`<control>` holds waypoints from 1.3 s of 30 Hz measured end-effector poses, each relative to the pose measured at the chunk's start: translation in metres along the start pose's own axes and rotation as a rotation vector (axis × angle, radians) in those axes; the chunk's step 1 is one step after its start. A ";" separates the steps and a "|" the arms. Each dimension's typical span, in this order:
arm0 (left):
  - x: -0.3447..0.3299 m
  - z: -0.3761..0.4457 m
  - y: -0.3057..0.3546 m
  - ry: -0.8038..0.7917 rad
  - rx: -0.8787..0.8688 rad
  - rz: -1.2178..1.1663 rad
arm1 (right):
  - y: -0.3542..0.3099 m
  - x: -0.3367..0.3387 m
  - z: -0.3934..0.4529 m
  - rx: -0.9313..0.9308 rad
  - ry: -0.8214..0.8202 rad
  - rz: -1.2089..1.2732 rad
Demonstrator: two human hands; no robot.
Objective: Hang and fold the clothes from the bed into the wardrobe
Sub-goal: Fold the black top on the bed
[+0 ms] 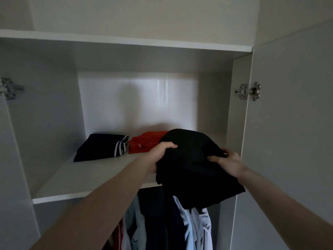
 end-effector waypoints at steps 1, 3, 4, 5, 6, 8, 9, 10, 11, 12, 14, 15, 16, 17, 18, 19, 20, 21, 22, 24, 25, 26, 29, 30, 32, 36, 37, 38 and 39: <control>0.004 0.016 0.002 -0.019 0.002 0.006 | -0.002 -0.002 0.011 -0.009 0.023 -0.008; 0.007 0.042 0.006 -0.046 -0.004 -0.002 | -0.006 -0.004 0.030 -0.035 0.053 -0.026; 0.007 0.053 0.007 -0.062 -0.004 -0.016 | -0.007 -0.004 0.040 -0.056 0.065 -0.030; 0.008 0.062 0.006 -0.079 -0.003 -0.028 | -0.008 -0.003 0.048 -0.076 0.073 -0.031; 0.009 0.070 0.004 -0.094 -0.001 -0.034 | -0.007 -0.004 0.055 -0.096 0.076 -0.038; 0.013 0.088 -0.004 -0.121 -0.002 -0.013 | -0.006 -0.007 0.068 -0.132 0.090 -0.074; 0.015 0.096 -0.009 -0.120 -0.005 -0.001 | -0.006 -0.007 0.073 -0.148 0.103 -0.098; 0.016 0.104 -0.015 -0.107 -0.013 0.000 | -0.008 -0.008 0.077 -0.159 0.119 -0.124; 0.016 0.113 -0.020 -0.081 -0.028 -0.007 | -0.010 -0.009 0.080 -0.165 0.139 -0.153; 0.016 0.120 -0.025 -0.047 -0.044 -0.018 | -0.013 -0.010 0.081 -0.159 0.164 -0.184; 0.017 0.131 -0.032 0.016 -0.053 -0.054 | -0.019 -0.017 0.075 -0.100 0.226 -0.292; 0.016 0.135 -0.035 0.030 -0.046 -0.068 | -0.020 -0.023 0.068 -0.046 0.263 -0.377; 0.016 0.140 -0.036 0.033 -0.041 -0.073 | -0.019 -0.031 0.060 0.013 0.298 -0.461; 0.015 0.145 -0.037 0.033 -0.045 -0.068 | -0.018 -0.041 0.051 0.065 0.316 -0.519; 0.014 0.153 -0.036 0.039 -0.055 -0.064 | -0.015 -0.052 0.046 0.097 0.305 -0.558; 0.012 0.158 -0.034 0.052 -0.071 -0.059 | -0.012 -0.061 0.044 0.107 0.277 -0.590; 0.009 0.164 -0.032 0.068 -0.094 -0.051 | -0.009 -0.068 0.047 0.101 0.244 -0.622; 0.007 0.170 -0.030 0.084 -0.115 -0.037 | -0.004 -0.073 0.053 0.077 0.210 -0.661; 0.003 0.176 -0.030 0.093 -0.129 -0.012 | 0.001 -0.076 0.060 0.044 0.183 -0.693; -0.002 0.184 -0.026 0.078 -0.148 0.116 | 0.009 -0.076 0.078 -0.013 0.162 -0.737; -0.003 0.186 -0.022 0.051 -0.159 0.223 | 0.012 -0.075 0.086 -0.031 0.166 -0.760; -0.003 0.186 -0.018 0.014 -0.163 0.323 | 0.015 -0.074 0.095 -0.045 0.164 -0.787; 0.005 0.185 -0.008 -0.091 -0.095 0.470 | 0.019 -0.070 0.123 -0.079 0.145 -0.818; 0.010 0.185 -0.008 -0.100 -0.077 0.497 | 0.019 -0.070 0.131 -0.081 0.143 -0.813; 0.017 0.185 -0.014 -0.100 -0.101 0.505 | 0.018 -0.072 0.144 -0.076 0.134 -0.807; 0.015 0.191 -0.044 -0.035 -0.156 0.235 | 0.013 -0.081 0.157 -0.048 0.135 -0.747; 0.010 0.194 -0.050 -0.029 -0.160 0.171 | 0.011 -0.083 0.157 -0.019 0.142 -0.712; 0.005 0.196 -0.055 -0.015 -0.163 0.115 | 0.009 -0.084 0.155 0.021 0.154 -0.666; 0.000 0.199 -0.058 0.006 -0.160 0.075 | 0.008 -0.086 0.151 0.066 0.167 -0.609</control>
Point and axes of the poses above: each hand's wrist, its own z-axis towards the middle knuckle, its own x-axis out of the back of the hand, y = z × x, the point moved 3 cm from there along z, towards the middle knuckle, and after that the axes turned 10 degrees about -x, right-handed, at the moved point
